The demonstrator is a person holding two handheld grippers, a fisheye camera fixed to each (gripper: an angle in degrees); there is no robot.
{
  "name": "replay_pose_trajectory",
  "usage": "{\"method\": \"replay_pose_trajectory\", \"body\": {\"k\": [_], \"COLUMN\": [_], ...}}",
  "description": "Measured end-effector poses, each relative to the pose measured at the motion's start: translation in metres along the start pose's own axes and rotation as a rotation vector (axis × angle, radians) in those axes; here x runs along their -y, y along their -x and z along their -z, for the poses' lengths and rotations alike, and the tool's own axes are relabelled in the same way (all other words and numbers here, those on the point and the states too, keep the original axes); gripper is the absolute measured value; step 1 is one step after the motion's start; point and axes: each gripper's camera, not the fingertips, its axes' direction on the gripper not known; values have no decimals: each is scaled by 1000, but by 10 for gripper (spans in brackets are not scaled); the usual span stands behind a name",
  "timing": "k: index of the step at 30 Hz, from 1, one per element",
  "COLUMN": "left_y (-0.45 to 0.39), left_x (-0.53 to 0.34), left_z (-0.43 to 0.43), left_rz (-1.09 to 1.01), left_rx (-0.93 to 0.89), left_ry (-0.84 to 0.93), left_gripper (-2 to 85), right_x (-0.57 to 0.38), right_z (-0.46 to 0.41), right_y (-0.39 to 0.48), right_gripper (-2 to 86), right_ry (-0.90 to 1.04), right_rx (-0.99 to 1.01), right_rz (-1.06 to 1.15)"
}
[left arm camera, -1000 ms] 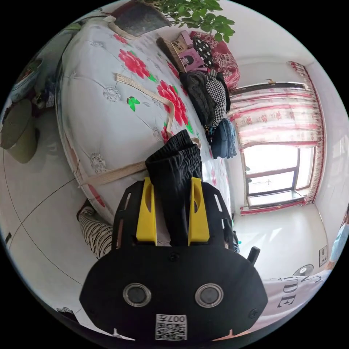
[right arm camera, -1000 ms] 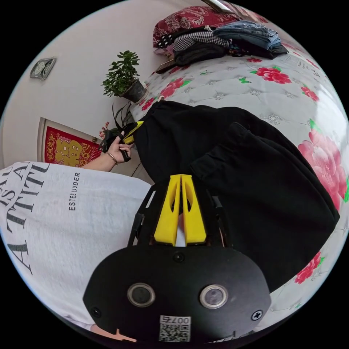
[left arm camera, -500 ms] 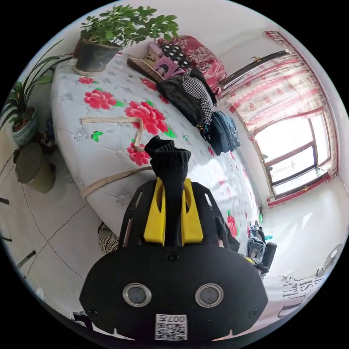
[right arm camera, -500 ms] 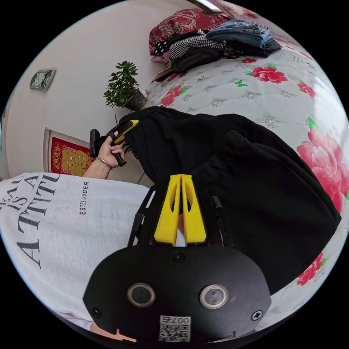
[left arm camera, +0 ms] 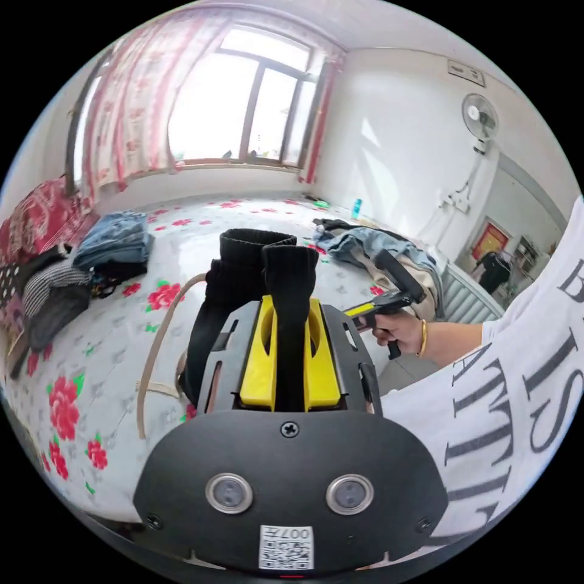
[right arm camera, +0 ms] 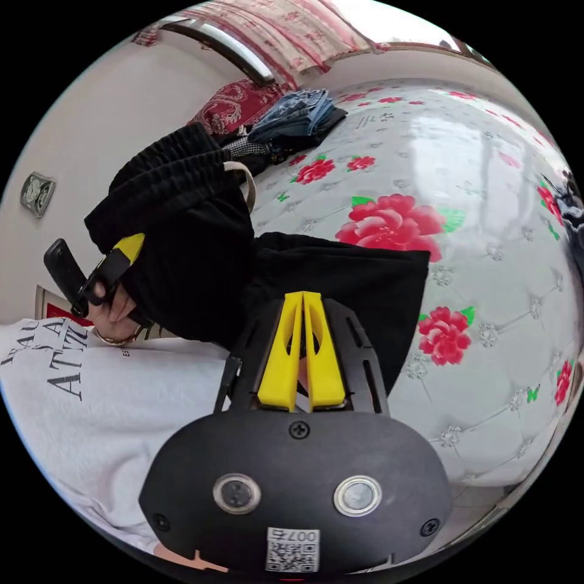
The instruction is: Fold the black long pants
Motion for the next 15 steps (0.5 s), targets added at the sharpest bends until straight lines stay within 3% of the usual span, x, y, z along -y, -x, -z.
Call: {"method": "replay_pose_trajectory", "body": {"k": [3,7,10,15], "left_y": [-20,-10,39,155], "left_x": [22,19,2,-65], "left_z": [-79,-74,-42,12], "left_rz": [-126,-134,16,473], "left_rx": [-220,-296,-250,-133], "left_ry": [292,321,276,269], "left_gripper": [104,120,114,120], "right_x": [-57,-134,-175,-196], "right_z": [14,24,27,-5], "right_y": [-46,-94,-113,-144], "right_gripper": [5,37,62,104], "right_ry": [-49,-92,-147,-138], "right_rx": [-98,-187,-131,83], "right_rz": [-164,-395,-437,-459]}}
